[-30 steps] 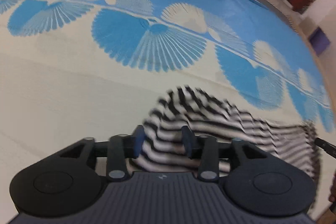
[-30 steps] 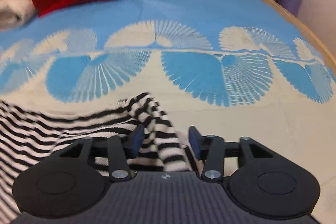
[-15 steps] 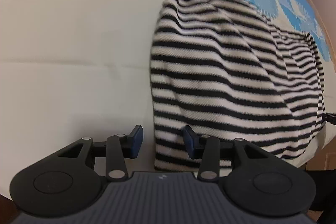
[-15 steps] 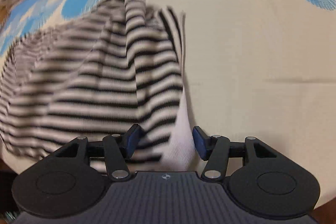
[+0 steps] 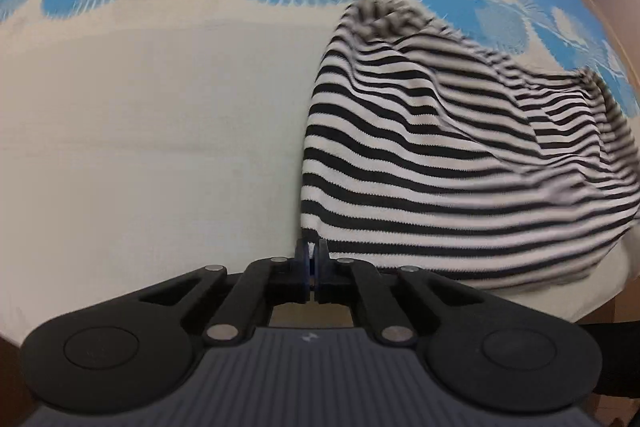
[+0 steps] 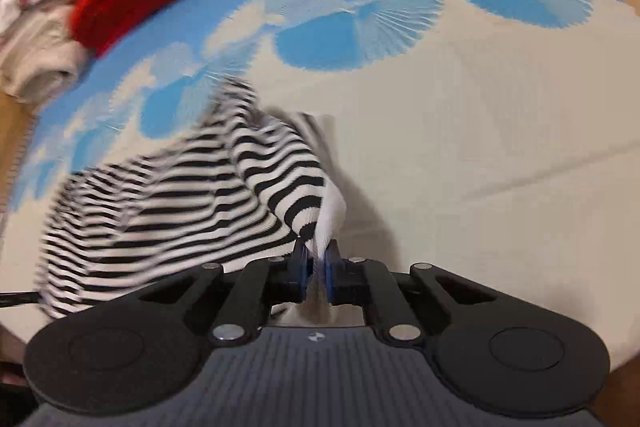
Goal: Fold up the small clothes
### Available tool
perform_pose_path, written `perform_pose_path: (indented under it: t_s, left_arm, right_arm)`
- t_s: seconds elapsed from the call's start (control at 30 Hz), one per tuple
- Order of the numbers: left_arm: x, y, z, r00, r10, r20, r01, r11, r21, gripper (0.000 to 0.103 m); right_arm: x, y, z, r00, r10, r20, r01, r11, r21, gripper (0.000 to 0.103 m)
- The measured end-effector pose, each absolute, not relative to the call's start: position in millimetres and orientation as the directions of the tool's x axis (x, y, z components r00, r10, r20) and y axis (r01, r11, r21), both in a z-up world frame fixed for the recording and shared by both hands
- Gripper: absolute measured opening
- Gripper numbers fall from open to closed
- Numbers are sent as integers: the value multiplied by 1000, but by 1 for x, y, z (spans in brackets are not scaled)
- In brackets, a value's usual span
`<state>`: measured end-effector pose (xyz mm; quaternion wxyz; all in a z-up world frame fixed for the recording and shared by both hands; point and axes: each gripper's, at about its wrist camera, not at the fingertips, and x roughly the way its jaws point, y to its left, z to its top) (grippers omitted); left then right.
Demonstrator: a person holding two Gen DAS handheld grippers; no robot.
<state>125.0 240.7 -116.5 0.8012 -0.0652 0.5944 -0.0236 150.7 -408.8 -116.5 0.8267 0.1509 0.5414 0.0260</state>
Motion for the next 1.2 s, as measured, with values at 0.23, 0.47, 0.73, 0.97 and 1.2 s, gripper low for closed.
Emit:
perform_pose_path:
  t_s: [0.23, 0.47, 0.73, 0.97, 1.2]
  left_arm:
    - [130, 228, -124, 208, 17, -978, -25, 1000, 13, 4]
    - [141, 191, -81, 388, -250, -887, 100, 968, -229, 14]
    - [151, 109, -150, 152, -115, -982, 317, 946, -61, 40]
    - [179, 143, -94, 364, -336, -869, 187, 940, -285, 43]
    - [234, 144, -101, 543, -227, -808, 27, 967, -254, 45]
  right_arm:
    - [157, -383, -145, 314, 55, -948, 109, 990, 93, 14]
    - [146, -347, -96, 582, 126, -803, -101, 991, 82, 23]
    - [157, -302, -160, 354, 47, -934, -293, 954, -63, 32]
    - [187, -299, -112, 592, 104, -800, -229, 972, -43, 43]
    - [243, -291, -125, 652, -2, -759, -141, 982, -124, 53]
